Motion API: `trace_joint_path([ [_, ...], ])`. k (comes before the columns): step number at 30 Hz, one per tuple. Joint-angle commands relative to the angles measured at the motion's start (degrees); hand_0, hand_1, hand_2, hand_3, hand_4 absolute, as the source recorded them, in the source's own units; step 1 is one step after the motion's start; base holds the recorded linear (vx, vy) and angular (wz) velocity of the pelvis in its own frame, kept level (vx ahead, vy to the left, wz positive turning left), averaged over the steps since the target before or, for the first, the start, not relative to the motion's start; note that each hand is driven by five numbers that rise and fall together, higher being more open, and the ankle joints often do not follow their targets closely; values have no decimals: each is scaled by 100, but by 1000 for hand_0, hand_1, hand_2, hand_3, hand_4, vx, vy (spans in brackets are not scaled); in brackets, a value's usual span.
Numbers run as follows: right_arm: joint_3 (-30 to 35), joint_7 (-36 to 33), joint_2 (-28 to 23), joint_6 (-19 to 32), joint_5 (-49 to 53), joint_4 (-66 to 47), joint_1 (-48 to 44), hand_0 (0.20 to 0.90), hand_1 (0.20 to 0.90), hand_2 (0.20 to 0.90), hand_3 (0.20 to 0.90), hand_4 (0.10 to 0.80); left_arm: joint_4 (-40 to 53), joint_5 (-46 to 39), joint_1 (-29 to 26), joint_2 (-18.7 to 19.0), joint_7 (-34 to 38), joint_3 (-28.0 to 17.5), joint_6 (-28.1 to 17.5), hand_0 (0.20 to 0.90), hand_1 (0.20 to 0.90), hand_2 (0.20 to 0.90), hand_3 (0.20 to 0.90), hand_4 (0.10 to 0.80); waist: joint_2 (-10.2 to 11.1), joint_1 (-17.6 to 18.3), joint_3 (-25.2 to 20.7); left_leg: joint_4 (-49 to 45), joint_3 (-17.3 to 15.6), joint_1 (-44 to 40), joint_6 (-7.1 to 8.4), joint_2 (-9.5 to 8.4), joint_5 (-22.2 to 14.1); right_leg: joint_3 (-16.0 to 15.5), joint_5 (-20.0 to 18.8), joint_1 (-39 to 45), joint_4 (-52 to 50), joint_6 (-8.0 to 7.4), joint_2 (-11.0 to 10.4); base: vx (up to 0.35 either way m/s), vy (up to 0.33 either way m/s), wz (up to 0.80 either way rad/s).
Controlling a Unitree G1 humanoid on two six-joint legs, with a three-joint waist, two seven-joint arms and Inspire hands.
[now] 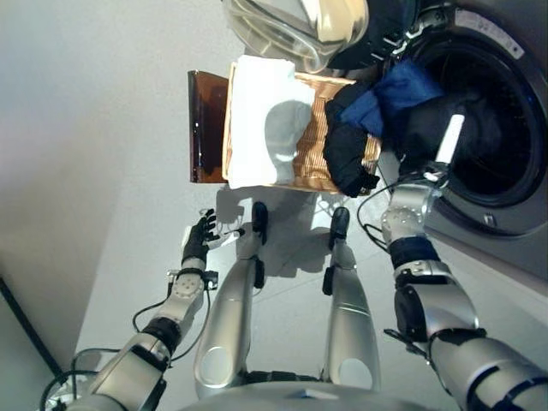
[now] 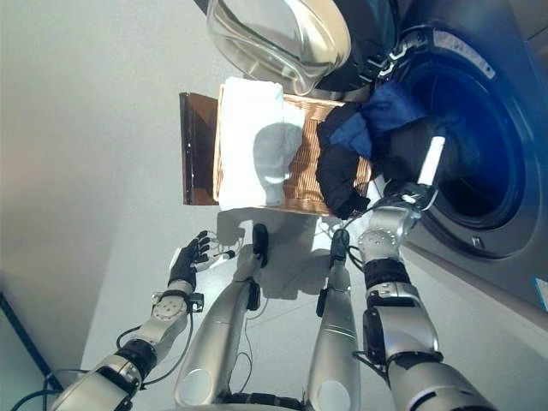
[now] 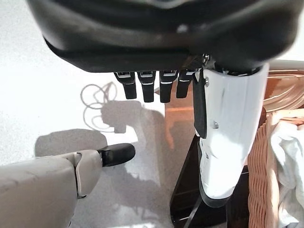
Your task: Pick up the clothes and place them into the washing machine
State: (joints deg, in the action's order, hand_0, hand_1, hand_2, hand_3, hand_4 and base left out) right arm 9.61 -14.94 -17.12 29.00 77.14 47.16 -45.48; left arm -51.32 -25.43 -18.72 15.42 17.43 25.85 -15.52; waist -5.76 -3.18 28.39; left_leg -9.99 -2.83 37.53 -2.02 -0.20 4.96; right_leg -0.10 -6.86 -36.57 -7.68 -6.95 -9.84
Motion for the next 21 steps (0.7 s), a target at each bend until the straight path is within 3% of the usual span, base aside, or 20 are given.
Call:
trace_joint_path([
  [1, 106, 117, -761, 638, -62, -216, -264, 200, 200, 200, 200, 300, -149, -53, 318, -137, 23, 136, -299, 900, 900, 900, 900, 800, -403, 119, -387, 52, 88, 17, 494, 55, -181, 45, 748, 168, -706, -36, -38, 20, -4, -4],
  [21, 294, -166, -2069, 647, 393, 913, -1520, 200, 200, 200, 200, 300, -333, -172, 396, -150, -91, 247, -348, 900, 900, 900, 900, 800, -747, 39, -498, 212, 13, -22, 504, 5, -135, 292, 777, 54, -688, -12, -18, 2, -1, 0],
])
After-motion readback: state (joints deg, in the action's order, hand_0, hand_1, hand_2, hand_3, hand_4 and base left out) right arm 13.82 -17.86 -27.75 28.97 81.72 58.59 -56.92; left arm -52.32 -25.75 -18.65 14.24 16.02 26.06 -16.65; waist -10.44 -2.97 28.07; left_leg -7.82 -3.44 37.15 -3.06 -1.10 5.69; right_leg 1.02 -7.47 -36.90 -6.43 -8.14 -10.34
